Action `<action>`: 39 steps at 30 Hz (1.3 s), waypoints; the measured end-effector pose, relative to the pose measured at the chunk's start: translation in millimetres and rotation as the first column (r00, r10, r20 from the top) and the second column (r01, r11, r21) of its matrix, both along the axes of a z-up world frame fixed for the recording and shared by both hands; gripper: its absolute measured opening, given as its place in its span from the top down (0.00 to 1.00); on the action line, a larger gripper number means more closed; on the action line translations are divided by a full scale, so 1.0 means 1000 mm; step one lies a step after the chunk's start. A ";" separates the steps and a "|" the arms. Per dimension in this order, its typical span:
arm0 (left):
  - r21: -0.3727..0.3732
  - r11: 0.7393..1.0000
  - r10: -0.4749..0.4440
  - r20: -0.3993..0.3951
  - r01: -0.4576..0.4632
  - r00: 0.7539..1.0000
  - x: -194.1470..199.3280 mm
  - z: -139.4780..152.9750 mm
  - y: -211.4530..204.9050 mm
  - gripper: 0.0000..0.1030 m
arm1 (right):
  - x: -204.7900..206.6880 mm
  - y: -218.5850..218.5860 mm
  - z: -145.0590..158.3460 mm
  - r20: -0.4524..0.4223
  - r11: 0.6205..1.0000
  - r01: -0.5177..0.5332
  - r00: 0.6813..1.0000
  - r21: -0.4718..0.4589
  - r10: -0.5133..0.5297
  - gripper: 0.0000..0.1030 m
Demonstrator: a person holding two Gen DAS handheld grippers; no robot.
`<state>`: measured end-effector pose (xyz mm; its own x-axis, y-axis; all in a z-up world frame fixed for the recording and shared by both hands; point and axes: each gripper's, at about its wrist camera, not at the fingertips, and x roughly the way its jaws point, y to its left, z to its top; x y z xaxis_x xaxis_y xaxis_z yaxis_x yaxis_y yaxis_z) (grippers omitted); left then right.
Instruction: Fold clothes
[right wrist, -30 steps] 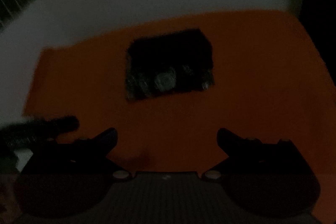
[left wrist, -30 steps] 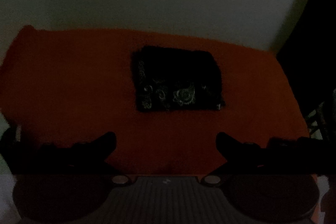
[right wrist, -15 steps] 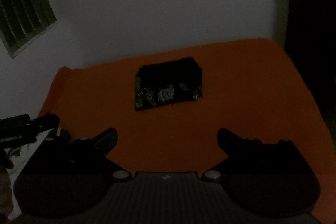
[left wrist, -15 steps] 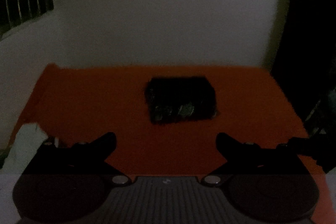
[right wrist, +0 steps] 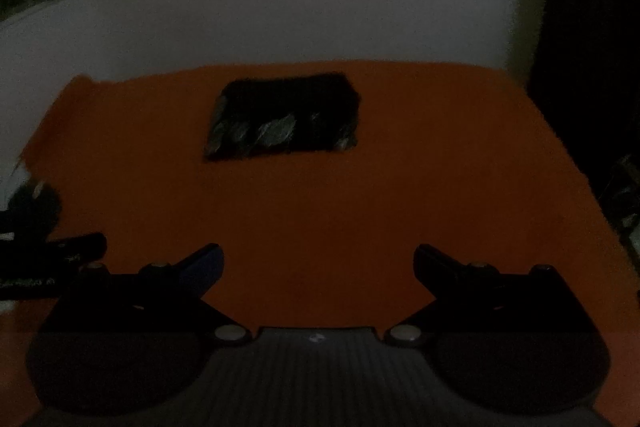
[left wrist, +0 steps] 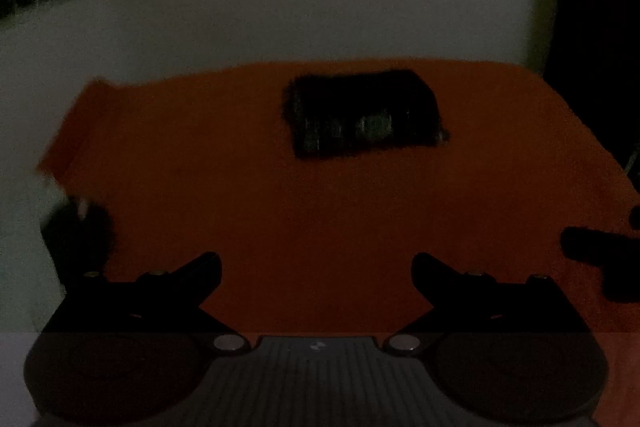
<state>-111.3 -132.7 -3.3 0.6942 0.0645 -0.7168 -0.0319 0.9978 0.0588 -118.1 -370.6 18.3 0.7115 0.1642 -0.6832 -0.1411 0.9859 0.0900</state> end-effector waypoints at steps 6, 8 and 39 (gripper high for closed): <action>-0.077 0.994 0.069 -0.127 -0.079 0.990 -0.062 -0.056 -0.003 0.00 | -0.062 -0.015 -0.047 -0.095 0.995 0.039 0.995 0.096 -0.030 0.00; -0.149 0.982 0.091 -0.185 -0.120 0.979 -0.081 -0.073 0.000 0.00 | -0.083 -0.011 -0.058 -0.096 0.999 0.034 0.995 0.007 -0.033 0.00; -0.105 0.994 -0.007 -0.092 -0.003 0.996 -0.135 -0.025 -0.010 0.00 | -0.132 0.005 -0.028 -0.067 0.998 -0.058 0.996 -0.016 0.056 0.00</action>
